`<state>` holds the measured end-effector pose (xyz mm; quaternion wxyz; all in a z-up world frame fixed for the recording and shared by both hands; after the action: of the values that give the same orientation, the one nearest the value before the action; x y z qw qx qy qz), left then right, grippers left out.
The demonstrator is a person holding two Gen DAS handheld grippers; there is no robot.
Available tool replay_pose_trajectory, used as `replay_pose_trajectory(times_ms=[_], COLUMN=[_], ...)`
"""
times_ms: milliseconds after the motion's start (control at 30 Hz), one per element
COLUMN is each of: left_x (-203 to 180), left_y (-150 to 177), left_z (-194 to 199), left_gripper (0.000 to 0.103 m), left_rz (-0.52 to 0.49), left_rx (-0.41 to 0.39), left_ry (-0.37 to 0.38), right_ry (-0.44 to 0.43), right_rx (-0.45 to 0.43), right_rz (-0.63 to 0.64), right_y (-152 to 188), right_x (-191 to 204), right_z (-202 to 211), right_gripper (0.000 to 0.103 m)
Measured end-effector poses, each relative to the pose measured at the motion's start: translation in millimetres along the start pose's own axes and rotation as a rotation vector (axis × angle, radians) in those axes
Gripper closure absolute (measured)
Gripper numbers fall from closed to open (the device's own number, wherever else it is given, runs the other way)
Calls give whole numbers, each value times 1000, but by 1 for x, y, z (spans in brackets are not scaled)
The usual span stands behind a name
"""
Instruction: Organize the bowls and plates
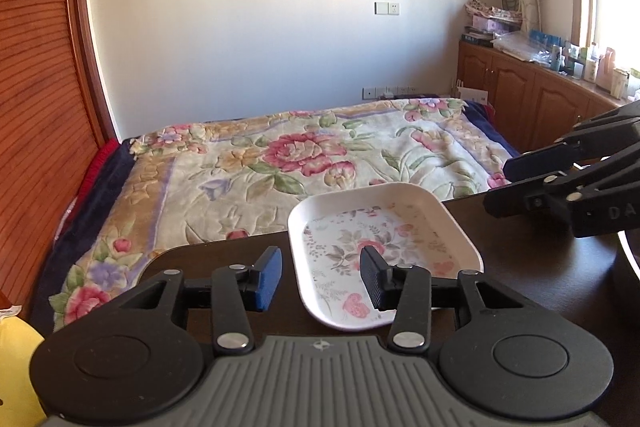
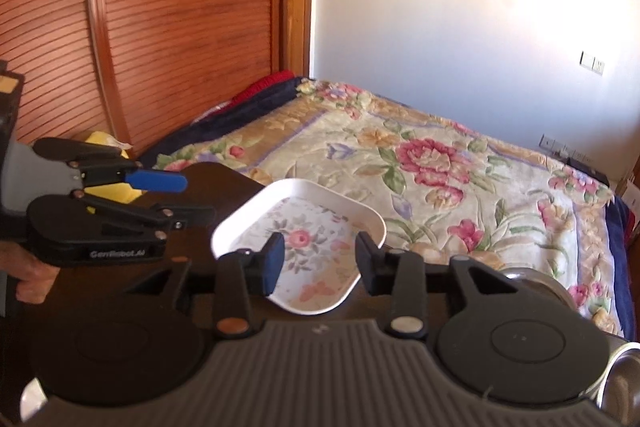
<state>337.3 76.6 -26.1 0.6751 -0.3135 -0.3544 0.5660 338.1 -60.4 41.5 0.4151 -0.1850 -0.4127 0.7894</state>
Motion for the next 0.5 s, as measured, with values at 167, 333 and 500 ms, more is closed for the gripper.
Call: replay_pose_trajectory(times_ms=[167, 333, 500], left_x=[5, 8, 11], left_y=[2, 5, 9], left_z=[-24, -43, -56], left_gripper=[56, 63, 76], left_rz=[3, 16, 27], left_rx=[29, 53, 74], left_ry=[9, 18, 29], right_ry=[1, 8, -2], right_rx=[63, 119, 161], right_rz=[-49, -102, -151], right_y=[0, 4, 10], right_x=[-19, -35, -44], right_z=[-25, -47, -63], right_gripper=[63, 63, 67])
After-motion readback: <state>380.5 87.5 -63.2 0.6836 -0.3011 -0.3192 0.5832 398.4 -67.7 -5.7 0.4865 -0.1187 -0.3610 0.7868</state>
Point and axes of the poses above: each gripper's, at about its wrist camera, not at the fingertips, and z roughly against the way its jaws point, x to its left, y to its underside, the point moved 3 cm from there along -z, roughly the way its jaws point, and after that the axes turned 7 degrees about -y, right-handed, at the moved point
